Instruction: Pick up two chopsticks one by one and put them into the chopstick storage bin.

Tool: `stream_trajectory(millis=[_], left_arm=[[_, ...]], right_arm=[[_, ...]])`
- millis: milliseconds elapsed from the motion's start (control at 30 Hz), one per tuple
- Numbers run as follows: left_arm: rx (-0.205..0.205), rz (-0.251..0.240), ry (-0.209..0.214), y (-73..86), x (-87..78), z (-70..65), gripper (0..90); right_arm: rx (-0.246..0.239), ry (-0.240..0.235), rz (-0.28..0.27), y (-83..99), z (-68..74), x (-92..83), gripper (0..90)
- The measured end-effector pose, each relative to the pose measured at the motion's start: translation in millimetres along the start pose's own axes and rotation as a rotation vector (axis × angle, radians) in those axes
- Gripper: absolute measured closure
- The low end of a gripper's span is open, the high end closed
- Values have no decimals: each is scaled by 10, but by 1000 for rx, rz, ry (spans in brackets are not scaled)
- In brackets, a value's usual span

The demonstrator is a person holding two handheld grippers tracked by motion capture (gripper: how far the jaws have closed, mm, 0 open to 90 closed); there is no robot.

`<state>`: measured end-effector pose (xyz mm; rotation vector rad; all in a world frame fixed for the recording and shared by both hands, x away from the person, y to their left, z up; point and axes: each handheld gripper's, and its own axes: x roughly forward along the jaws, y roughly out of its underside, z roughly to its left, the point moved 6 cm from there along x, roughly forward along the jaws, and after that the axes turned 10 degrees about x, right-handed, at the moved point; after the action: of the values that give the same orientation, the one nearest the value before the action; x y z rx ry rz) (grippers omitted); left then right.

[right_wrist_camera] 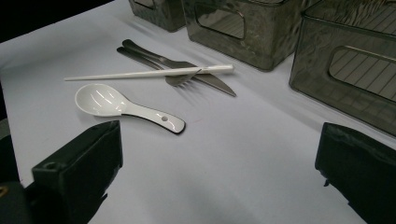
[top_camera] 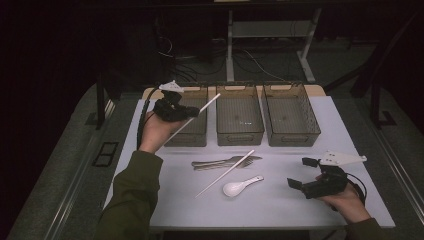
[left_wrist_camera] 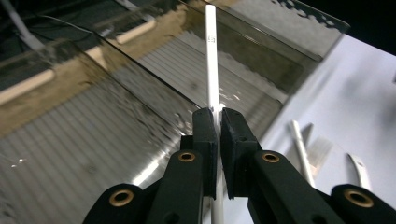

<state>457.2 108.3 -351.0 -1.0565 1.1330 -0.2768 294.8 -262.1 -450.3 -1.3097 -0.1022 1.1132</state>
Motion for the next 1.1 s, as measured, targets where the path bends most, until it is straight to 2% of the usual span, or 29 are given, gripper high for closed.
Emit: stream_trajectory(millis=[100, 300, 500, 567, 633, 667, 867, 933, 1000, 1033, 1100], left_arm=[[12, 6, -21, -39, 19, 140, 841], [-12, -25, -71, -91, 114, 388, 841], [-46, -28, -108, -34, 213, 645, 840], [-66, -43, -117, -6, 251, 715, 840], [-73, -34, -128, 33, 282, 774, 840], [-94, -44, -128, 48, 305, 790, 840], [-114, 5, -143, 178, 431, 856, 840], [-109, 21, -147, 203, 471, 871, 840], [-116, 21, -146, 213, 503, 876, 840], [-132, 16, -149, 214, 527, 869, 839], [-126, 27, -156, 220, 570, 877, 839]], right_arm=[[0, -1, 0, 1, -2, 1, 6], [6, -1, -1, 1, -7, -7, 6], [10, -1, -4, 3, -22, -11, 6], [10, -3, -4, 4, -21, -12, 6], [11, -3, -4, 4, -20, -13, 6], [11, -3, -4, 4, -20, -13, 6], [14, -4, -1, 8, -27, -13, 6], [11, -4, -1, 9, -29, -11, 6], [10, -5, 0, 10, -26, -9, 6], [10, -6, 0, 10, -24, -8, 6], [9, -7, 1, 12, -19, -7, 6]])
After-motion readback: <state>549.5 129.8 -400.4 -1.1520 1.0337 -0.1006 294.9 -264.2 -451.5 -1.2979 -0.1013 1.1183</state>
